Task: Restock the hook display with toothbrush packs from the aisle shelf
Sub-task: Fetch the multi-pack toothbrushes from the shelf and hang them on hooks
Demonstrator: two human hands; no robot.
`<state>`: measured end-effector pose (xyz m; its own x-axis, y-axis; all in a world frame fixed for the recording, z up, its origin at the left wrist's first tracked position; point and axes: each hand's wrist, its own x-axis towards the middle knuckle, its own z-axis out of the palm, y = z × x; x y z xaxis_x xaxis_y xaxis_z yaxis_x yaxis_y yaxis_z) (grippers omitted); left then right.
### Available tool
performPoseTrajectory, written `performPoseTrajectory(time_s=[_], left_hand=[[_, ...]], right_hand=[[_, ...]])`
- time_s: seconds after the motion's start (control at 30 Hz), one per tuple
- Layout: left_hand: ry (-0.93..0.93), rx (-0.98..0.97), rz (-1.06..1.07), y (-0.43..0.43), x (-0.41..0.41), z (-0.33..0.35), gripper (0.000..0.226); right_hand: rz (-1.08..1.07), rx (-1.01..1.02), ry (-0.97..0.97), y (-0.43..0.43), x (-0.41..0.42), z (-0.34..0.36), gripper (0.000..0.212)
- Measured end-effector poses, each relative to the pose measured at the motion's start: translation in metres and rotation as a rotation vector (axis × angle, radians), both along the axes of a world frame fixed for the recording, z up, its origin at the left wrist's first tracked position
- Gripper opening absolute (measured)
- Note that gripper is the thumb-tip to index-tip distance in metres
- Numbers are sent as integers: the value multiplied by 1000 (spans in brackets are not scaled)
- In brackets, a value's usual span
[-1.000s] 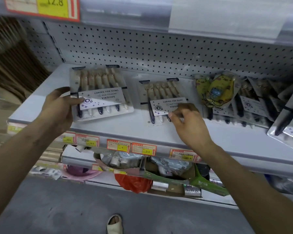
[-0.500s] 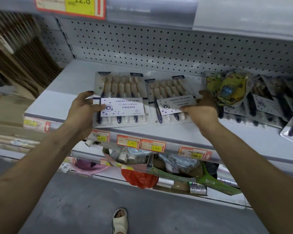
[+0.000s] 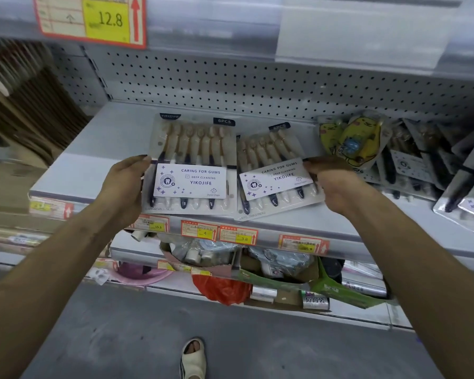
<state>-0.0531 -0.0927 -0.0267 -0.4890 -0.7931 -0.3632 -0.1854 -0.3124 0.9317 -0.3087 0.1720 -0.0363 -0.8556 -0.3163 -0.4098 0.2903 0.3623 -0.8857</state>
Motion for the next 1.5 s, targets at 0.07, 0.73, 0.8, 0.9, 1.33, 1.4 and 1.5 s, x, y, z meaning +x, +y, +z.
performPoseTrajectory(time_s=[0.07, 0.73, 0.8, 0.9, 1.33, 1.4, 1.5], left_hand=[[-20, 7, -9, -1, -1, -3, 28], [17, -129, -182, 81, -18, 43, 27], [49, -146, -251, 98, -30, 46, 22], [83, -106, -374, 133, -47, 49, 19], [139, -48, -825, 421, -97, 66, 20], [170, -53, -893, 478, -109, 71, 24], [197, -57, -987, 559, -130, 78, 25]], right_hand=[[16, -20, -45, 6, 0, 1, 14], [-527, -277, -54, 113, 98, 43, 51], [-637, -284, -36, 140, 109, 44, 51], [-812, -323, 38, 187, 130, 42, 50], [-1300, -308, 113, 465, 240, 64, 46], [-1353, -318, 137, 515, 250, 74, 43], [-1396, -309, 180, 589, 254, 89, 43]])
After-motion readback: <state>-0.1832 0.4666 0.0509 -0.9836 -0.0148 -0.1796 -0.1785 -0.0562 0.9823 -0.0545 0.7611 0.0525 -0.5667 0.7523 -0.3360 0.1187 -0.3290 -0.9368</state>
